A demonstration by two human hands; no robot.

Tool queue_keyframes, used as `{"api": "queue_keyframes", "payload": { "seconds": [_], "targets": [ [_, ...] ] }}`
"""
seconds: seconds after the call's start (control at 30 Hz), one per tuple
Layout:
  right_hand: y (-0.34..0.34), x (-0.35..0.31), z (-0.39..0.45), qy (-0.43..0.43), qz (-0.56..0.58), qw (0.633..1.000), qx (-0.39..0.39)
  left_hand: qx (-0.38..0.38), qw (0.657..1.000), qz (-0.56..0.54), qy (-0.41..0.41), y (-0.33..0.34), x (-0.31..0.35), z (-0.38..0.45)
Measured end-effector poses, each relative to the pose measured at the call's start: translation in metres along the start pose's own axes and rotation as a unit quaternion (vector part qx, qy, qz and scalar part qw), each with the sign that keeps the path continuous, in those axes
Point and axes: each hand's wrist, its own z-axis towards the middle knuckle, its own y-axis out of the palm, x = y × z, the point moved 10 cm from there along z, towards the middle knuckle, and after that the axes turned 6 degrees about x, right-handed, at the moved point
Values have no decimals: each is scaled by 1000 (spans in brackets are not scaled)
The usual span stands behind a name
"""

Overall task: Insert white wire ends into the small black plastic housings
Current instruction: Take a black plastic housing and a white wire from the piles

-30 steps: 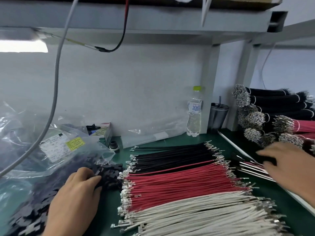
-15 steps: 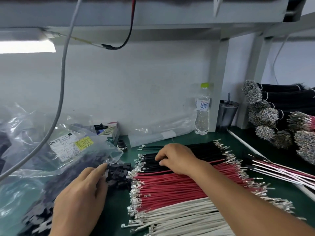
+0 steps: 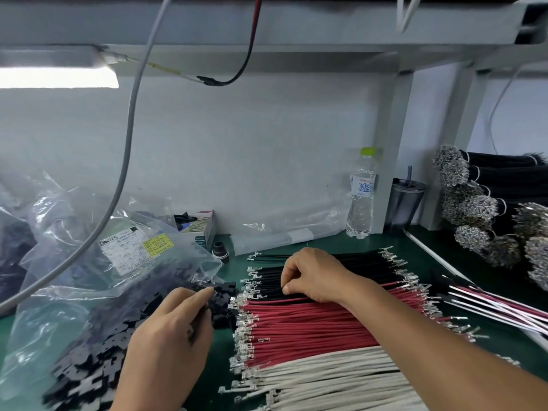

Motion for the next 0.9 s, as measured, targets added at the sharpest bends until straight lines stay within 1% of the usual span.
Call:
{"api": "queue_keyframes", "payload": {
  "seconds": [0.13, 0.27, 0.33, 0.47, 0.53, 0.63, 0.7, 0.73, 0.8, 0.83, 0.9],
  "targets": [
    [0, -1, -1, -4, -1, 1000, 3, 11, 1000, -9, 7, -1, 1, 0],
    [-1, -7, -5, -35, -24, 999, 11, 9, 999, -32, 13, -2, 4, 0],
    [-7, -12, -7, -54, -45, 997, 41, 1, 999, -35, 7, -2, 5, 0],
    [-43, -24, -15, -102, -65, 982, 144, -6, 1000, -25, 3, -3, 8, 0],
    [-63, -44, -26, -159, -112, 962, 194, 0, 1000, -27, 4, -4, 8, 0],
    [-91, -83, -56, -264, -193, 898, 295, 11, 999, -37, 1, -3, 8, 0],
    [-99, -100, -80, -305, -202, 866, 341, 23, 997, -67, -15, -3, 6, 0],
    [-99, -103, -90, -310, -193, 861, 353, 28, 995, -93, -32, -3, 5, 0],
    [-96, -98, -108, -294, -151, 871, 364, 29, 977, -187, -94, 1, -2, -3],
    [-92, -93, -117, -283, -124, 876, 370, 16, 955, -261, -140, 8, -7, -6],
    [-82, -81, -133, -256, -66, 888, 376, -29, 888, -397, -229, 26, -10, -14]
  ]
}}
